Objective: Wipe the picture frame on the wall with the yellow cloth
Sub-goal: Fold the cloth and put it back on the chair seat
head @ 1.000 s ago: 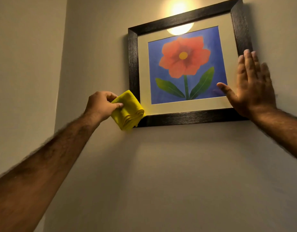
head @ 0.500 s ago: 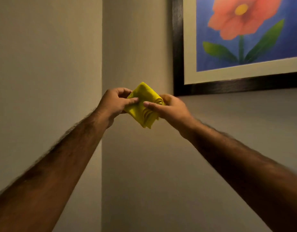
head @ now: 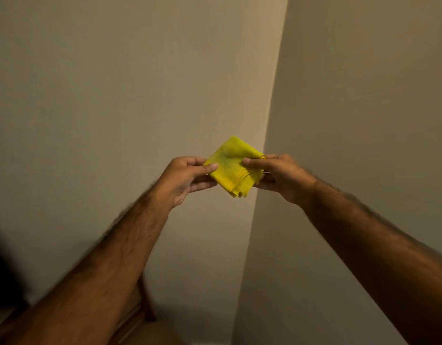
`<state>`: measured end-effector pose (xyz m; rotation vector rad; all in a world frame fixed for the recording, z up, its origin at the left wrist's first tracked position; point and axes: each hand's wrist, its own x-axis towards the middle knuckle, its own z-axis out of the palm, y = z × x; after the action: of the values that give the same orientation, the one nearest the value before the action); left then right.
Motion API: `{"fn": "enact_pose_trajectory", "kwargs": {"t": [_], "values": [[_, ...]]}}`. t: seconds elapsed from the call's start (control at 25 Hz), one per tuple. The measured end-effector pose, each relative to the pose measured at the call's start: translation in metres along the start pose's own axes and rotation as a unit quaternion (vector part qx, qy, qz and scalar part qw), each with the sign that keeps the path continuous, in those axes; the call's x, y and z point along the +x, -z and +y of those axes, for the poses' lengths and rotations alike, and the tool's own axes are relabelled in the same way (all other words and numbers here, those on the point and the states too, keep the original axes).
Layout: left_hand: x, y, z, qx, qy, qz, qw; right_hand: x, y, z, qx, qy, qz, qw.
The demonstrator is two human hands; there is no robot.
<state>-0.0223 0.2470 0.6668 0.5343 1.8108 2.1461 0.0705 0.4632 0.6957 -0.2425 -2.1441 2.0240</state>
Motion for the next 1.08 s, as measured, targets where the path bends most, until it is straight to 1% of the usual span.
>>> {"fn": "enact_pose_trajectory", "kwargs": {"t": [0.12,0.16,0.36,0.64,0.76,0.88,1.0,1.08], "values": [[-0.014,0.062,-0.068,0.007,0.059,0.05,0.997,0.026,-0.043,0.072,-0.01,-0.074,-0.037,0.997],[-0.022,0.089,-0.098,0.013,0.083,0.074,0.994,0.036,-0.067,0.108,-0.007,-0.11,-0.059,0.992],[-0.054,0.179,-0.223,0.037,0.176,0.153,0.972,0.061,-0.15,0.254,-0.015,-0.231,-0.109,0.967],[-0.109,0.26,-0.39,0.014,0.335,0.162,0.928,0.053,-0.231,0.458,0.0,-0.388,-0.127,0.913],[-0.131,0.277,-0.461,0.019,0.392,0.181,0.902,0.036,-0.247,0.533,-0.03,-0.429,-0.122,0.894],[-0.153,0.284,-0.537,0.038,0.448,0.209,0.868,0.016,-0.258,0.61,-0.059,-0.459,-0.109,0.88],[-0.172,0.287,-0.611,0.055,0.491,0.221,0.841,-0.005,-0.266,0.681,-0.113,-0.458,-0.096,0.876],[-0.183,0.288,-0.648,0.066,0.512,0.228,0.826,-0.018,-0.269,0.719,-0.152,-0.448,-0.086,0.877]]}}
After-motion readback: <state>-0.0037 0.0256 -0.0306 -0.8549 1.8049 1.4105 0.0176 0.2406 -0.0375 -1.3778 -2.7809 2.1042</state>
